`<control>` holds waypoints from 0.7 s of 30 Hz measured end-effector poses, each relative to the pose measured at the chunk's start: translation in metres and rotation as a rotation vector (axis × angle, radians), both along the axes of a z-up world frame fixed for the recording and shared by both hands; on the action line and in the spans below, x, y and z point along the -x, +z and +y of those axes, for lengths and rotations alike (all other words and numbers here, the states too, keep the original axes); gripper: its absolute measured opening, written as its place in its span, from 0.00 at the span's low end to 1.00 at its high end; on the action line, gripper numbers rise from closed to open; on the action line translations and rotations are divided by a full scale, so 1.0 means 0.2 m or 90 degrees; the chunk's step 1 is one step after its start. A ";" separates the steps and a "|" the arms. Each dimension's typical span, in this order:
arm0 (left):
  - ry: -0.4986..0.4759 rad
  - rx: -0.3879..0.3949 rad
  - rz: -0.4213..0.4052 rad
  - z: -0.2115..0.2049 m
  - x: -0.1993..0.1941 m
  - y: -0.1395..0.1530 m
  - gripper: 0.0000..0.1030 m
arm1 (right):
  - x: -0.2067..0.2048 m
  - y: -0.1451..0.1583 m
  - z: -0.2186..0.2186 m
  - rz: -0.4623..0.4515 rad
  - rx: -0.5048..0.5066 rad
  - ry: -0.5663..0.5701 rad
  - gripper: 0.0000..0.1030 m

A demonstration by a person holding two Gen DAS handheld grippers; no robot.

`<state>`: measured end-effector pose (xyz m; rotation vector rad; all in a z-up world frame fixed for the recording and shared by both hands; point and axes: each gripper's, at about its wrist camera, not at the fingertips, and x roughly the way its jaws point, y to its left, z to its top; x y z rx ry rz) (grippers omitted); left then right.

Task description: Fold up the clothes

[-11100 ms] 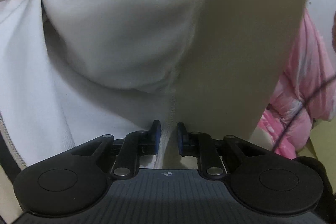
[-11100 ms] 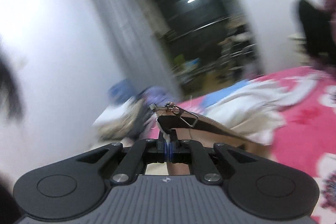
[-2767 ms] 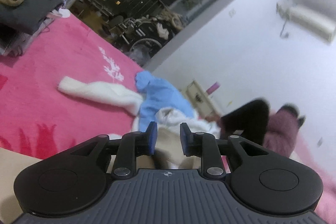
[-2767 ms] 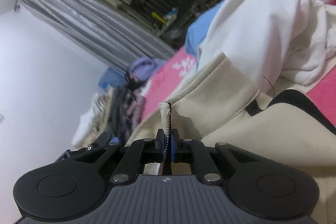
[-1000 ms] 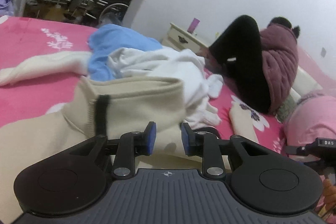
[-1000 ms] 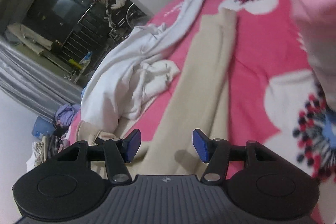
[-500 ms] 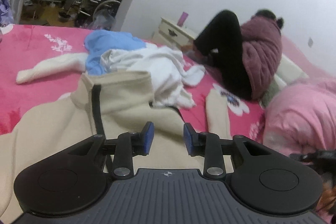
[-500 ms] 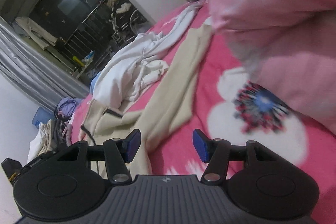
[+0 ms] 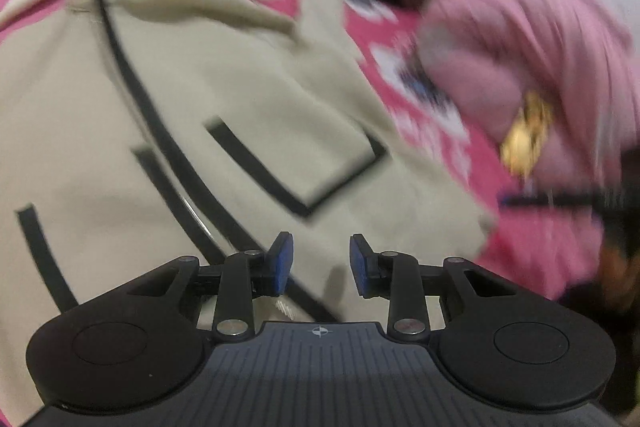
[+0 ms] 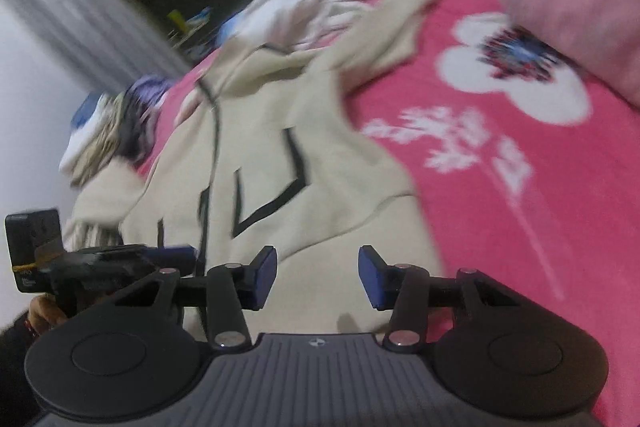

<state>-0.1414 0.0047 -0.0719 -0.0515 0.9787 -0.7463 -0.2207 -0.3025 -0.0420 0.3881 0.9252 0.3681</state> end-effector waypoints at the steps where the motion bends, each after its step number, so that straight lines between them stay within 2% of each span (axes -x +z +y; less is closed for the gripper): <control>1: -0.028 -0.017 -0.008 -0.03 0.04 -0.03 0.30 | 0.01 0.00 0.06 -0.013 0.014 0.020 0.48; 3: -0.063 -0.044 -0.024 -0.06 0.10 -0.08 0.30 | 0.02 -0.03 0.17 -0.037 0.053 0.061 0.47; 5: -0.079 -0.057 -0.025 -0.05 0.13 -0.11 0.30 | 0.01 -0.15 0.26 0.001 0.126 0.088 0.45; 7: -0.089 -0.049 -0.016 -0.01 0.14 -0.09 0.30 | 0.02 -0.27 0.32 0.046 0.205 0.104 0.41; 10: -0.135 -0.060 -0.023 0.06 0.19 -0.04 0.30 | 0.10 -0.19 0.37 -0.018 0.217 0.140 0.42; 14: -0.256 -0.141 -0.056 0.03 0.32 -0.08 0.30 | 0.22 -0.10 0.50 -0.103 0.206 0.258 0.42; 17: -0.314 -0.181 -0.080 -0.03 0.40 -0.13 0.30 | 0.30 -0.12 0.64 -0.129 0.246 0.356 0.42; 21: -0.359 -0.229 -0.123 -0.09 0.47 -0.18 0.30 | 0.38 -0.17 0.76 -0.155 0.292 0.434 0.46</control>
